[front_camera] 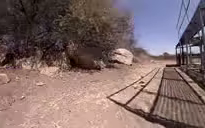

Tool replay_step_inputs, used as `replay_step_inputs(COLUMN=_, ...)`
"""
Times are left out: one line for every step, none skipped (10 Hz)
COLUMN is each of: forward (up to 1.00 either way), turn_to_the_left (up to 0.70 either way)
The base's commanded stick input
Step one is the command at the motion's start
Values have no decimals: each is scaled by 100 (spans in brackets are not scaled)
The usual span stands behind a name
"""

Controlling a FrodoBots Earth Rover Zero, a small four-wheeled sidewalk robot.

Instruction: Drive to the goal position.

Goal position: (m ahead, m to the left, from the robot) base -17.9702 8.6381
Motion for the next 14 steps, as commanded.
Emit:
replay_step_inputs(forward=0, turn_to_the_left=-45)
replay_step_inputs(forward=0, turn_to_the_left=-16)
replay_step_inputs(forward=0, turn_to_the_left=-38)
replay_step_inputs(forward=0, turn_to_the_left=-45)
replay_step_inputs(forward=0, turn_to_the_left=-45)
replay_step_inputs(forward=0, turn_to_the_left=-40)
replay_step_inputs(forward=0, turn_to_the_left=-19)
replay_step_inputs(forward=0, turn_to_the_left=0)
replay_step_inputs(forward=0, turn_to_the_left=0)
replay_step_inputs(forward=0, turn_to_the_left=0)
replay_step_inputs(forward=0, turn_to_the_left=0)
replay_step_inputs(forward=0, turn_to_the_left=0)
replay_step_inputs(forward=0, turn_to_the_left=10)
replay_step_inputs(forward=0, turn_to_the_left=30)
